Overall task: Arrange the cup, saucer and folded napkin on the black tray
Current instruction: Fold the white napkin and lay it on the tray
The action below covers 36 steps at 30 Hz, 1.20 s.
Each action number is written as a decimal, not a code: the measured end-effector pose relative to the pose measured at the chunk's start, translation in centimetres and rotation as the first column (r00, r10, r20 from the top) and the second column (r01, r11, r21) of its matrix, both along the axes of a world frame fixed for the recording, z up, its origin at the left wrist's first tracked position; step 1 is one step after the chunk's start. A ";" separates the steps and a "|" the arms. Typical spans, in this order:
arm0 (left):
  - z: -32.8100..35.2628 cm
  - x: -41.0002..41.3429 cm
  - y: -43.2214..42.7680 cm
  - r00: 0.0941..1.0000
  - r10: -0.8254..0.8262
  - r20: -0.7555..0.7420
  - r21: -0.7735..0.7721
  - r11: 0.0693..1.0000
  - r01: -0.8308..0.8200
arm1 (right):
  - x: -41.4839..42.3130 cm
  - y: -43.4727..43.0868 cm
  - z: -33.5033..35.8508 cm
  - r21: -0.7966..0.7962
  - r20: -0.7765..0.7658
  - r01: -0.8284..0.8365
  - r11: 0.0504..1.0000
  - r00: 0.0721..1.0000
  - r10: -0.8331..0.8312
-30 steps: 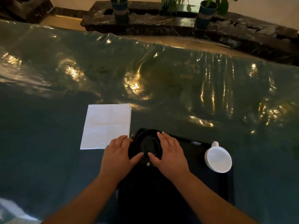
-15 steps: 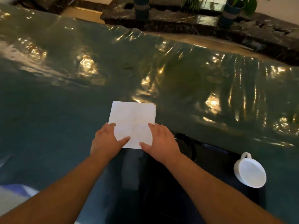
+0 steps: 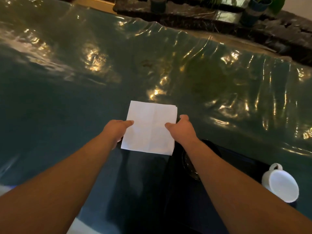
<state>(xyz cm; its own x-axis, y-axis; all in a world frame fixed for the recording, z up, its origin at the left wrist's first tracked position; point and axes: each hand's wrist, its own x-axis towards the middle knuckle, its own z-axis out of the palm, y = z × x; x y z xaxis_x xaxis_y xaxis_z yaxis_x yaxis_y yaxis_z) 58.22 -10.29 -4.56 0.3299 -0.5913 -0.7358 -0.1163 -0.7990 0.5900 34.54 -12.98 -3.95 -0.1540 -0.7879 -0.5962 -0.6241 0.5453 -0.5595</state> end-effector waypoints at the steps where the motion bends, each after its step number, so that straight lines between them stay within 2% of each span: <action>1: -0.1 -0.2 0.0 1.000 0.003 -0.011 0.012 1.000 -0.003 | 0.1 -0.4 0.2 0.045 0.061 0.052 0.998 0.997 -0.054; 3: 0.1 -0.5 0.1 0.999 -0.005 -0.049 0.019 1.000 0.006 | 0.4 -1.1 0.0 0.103 0.150 0.083 0.991 0.984 -0.097; 5: 0.3 -0.5 0.3 0.999 -0.026 -0.043 -0.002 1.000 0.026 | 0.8 -1.2 0.0 0.118 0.170 0.038 0.992 0.984 -0.058; 8: 0.8 -0.6 0.5 0.997 -0.067 0.022 -0.050 0.996 0.068 | 1.1 -0.3 -0.1 0.071 0.136 -0.017 0.997 0.991 0.007; 11: 1.7 -0.3 0.8 0.996 -0.082 0.040 -0.115 0.990 0.086 | 0.5 1.0 0.0 0.036 0.236 0.055 0.998 0.970 -0.062; 15: 3.3 -0.7 1.4 0.997 -0.083 0.005 -0.170 0.982 0.083 | -1.2 2.3 1.7 0.062 0.443 0.209 0.976 0.870 -0.214; 20: 5.4 -3.3 1.9 0.991 -0.109 -0.078 -0.207 0.974 0.090 | -4.8 3.5 4.4 0.124 0.582 0.303 0.945 0.749 -0.316; 30: 8.1 -12.1 1.9 0.947 -0.227 -0.225 -0.276 0.948 0.161 | -16.5 6.5 6.8 0.215 0.733 0.455 0.864 0.510 -0.451; 33: 8.6 -14.8 2.1 0.921 -0.276 -0.276 -0.292 0.937 0.194 | -19.1 7.6 7.1 0.279 0.768 0.452 0.847 0.425 -0.479; 36: 9.2 -17.3 2.4 0.897 -0.348 -0.273 -0.299 0.917 0.265 | -21.5 8.7 7.3 0.298 0.773 0.429 0.853 0.416 -0.479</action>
